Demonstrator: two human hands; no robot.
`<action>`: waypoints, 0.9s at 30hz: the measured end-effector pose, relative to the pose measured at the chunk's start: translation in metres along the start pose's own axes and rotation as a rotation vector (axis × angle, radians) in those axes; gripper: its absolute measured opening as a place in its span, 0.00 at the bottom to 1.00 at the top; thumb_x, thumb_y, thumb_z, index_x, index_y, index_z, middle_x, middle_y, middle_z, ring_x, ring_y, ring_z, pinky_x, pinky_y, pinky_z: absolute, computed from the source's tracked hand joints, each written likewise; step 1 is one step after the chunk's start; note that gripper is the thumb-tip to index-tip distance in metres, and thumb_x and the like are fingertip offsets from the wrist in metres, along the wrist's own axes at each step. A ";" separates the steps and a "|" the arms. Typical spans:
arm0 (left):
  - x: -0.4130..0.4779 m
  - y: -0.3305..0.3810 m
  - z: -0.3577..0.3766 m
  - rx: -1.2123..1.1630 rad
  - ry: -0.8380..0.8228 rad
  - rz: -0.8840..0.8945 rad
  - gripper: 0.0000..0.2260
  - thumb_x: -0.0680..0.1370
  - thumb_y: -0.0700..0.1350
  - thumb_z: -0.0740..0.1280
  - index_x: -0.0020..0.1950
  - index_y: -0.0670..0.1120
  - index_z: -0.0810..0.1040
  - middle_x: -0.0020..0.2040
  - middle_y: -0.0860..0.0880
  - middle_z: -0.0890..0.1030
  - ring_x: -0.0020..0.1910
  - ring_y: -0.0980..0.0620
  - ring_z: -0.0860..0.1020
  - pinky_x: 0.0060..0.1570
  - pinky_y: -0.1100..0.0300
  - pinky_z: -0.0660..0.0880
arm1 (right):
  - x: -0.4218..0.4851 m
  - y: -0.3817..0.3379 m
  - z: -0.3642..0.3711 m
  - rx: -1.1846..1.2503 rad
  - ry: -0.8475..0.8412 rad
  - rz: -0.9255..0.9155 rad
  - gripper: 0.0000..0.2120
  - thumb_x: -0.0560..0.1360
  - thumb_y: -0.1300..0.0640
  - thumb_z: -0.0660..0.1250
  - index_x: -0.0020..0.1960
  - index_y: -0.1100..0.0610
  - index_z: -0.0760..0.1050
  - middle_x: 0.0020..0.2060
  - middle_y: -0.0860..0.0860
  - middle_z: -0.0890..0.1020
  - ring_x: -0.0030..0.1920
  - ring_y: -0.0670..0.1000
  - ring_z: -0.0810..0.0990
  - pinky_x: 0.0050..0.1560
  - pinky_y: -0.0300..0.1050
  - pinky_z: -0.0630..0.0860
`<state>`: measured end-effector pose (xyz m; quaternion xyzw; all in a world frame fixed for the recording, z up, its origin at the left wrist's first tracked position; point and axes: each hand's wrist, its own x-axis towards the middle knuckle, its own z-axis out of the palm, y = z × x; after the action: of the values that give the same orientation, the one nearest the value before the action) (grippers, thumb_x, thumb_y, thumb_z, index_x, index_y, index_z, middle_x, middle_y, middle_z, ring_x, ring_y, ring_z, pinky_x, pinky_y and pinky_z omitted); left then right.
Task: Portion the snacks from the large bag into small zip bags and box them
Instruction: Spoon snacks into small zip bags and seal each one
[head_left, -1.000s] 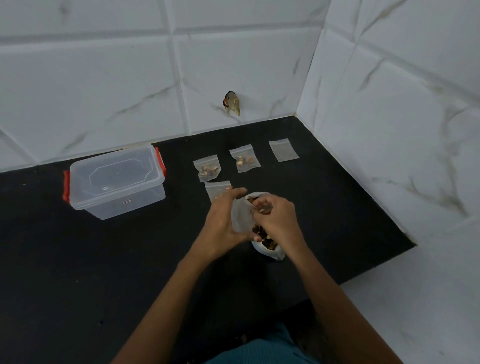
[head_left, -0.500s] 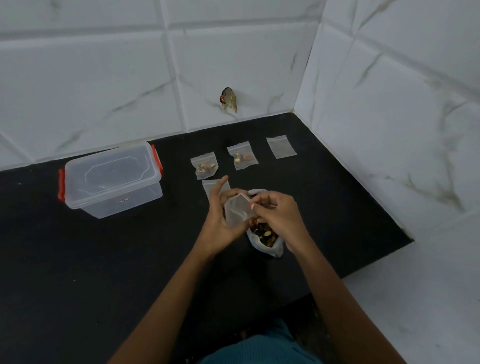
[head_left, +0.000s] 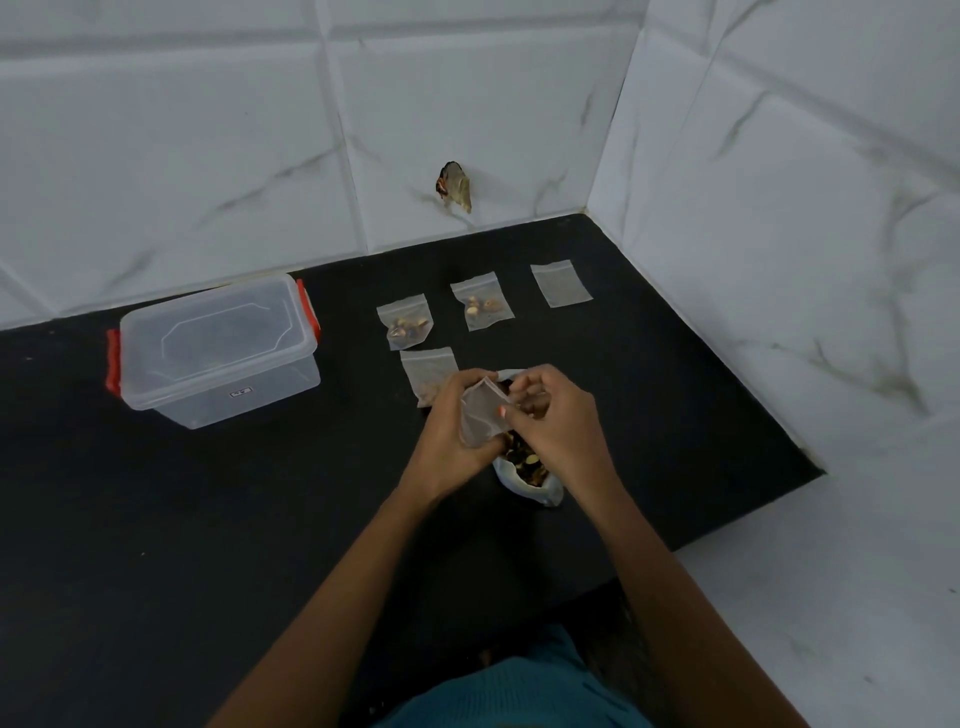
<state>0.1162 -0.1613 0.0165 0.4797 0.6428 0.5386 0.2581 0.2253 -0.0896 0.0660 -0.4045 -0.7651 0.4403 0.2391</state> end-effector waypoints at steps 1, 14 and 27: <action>0.000 0.000 0.001 0.007 0.006 0.004 0.24 0.65 0.50 0.68 0.59 0.58 0.65 0.57 0.51 0.73 0.57 0.51 0.74 0.58 0.54 0.73 | -0.001 0.000 0.001 -0.040 0.012 -0.038 0.10 0.70 0.63 0.70 0.43 0.51 0.72 0.39 0.42 0.76 0.41 0.41 0.78 0.43 0.35 0.75; 0.003 -0.003 0.004 0.064 0.079 -0.043 0.26 0.69 0.39 0.73 0.62 0.48 0.66 0.56 0.58 0.70 0.57 0.63 0.70 0.56 0.73 0.66 | -0.011 -0.005 0.006 -0.364 -0.244 -0.227 0.08 0.74 0.55 0.68 0.50 0.56 0.81 0.68 0.48 0.65 0.69 0.47 0.58 0.68 0.47 0.64; 0.003 -0.004 0.004 -0.106 0.159 -0.126 0.18 0.69 0.34 0.72 0.56 0.45 0.72 0.52 0.54 0.76 0.53 0.56 0.76 0.53 0.60 0.75 | -0.006 0.007 0.000 -0.156 -0.166 -0.201 0.07 0.71 0.59 0.71 0.48 0.58 0.82 0.57 0.47 0.72 0.57 0.38 0.69 0.56 0.23 0.64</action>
<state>0.1169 -0.1572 0.0123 0.3799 0.6605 0.5910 0.2648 0.2316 -0.0926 0.0598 -0.3055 -0.8507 0.3853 0.1857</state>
